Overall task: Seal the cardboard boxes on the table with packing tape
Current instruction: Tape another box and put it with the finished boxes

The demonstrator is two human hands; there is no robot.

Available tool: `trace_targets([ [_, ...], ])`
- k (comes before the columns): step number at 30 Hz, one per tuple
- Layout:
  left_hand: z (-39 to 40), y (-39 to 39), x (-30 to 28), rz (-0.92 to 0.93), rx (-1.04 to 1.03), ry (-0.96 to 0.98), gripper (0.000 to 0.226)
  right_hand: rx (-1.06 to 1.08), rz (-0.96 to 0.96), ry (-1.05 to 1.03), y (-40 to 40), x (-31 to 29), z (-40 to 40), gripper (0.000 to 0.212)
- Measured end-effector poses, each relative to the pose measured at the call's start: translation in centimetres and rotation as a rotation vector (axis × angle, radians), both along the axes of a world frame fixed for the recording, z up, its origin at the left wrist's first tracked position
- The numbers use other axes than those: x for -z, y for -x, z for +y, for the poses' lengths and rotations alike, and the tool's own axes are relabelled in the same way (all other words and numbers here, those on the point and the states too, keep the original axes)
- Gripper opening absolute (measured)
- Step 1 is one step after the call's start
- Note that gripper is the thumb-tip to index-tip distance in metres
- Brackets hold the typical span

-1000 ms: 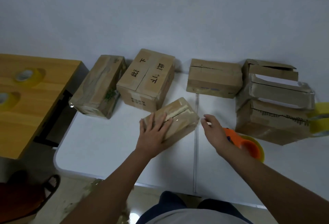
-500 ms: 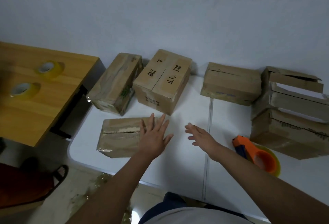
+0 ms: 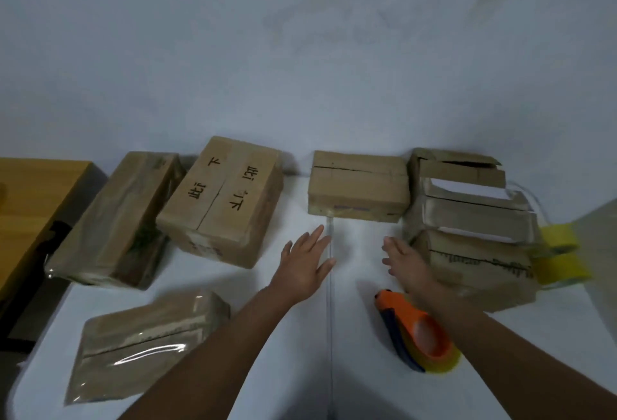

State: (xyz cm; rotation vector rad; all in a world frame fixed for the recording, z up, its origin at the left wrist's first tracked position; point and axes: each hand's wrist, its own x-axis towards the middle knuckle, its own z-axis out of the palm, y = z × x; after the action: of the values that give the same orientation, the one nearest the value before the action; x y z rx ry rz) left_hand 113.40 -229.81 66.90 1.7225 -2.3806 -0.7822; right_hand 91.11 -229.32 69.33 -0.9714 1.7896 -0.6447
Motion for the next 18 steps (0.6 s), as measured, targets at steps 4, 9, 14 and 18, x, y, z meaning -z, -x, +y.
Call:
trace_targets([
  [4, -5.8, 2.1, 1.0, 0.174, -0.131, -0.150, 0.056, 0.026, 0.073, 0.062, 2.3, -1.1, -4.2, 0.053],
  [9, -11.8, 3.2, 0.5, 0.374, -0.429, -0.192, 0.060, 0.041, 0.016, 0.138, 3.2, -1.3, -9.7, 0.060],
  [14, -15.8, 3.3, 0.5, 0.451, -0.519, -0.224, 0.053, 0.044, -0.006, 0.118, 2.6, -0.7, -12.0, 0.061],
  [18, -15.9, 2.5, 0.1, 0.339, -0.547, -0.228, 0.061, 0.112, -0.014, 0.090, 1.8, 0.2, -10.5, 0.061],
])
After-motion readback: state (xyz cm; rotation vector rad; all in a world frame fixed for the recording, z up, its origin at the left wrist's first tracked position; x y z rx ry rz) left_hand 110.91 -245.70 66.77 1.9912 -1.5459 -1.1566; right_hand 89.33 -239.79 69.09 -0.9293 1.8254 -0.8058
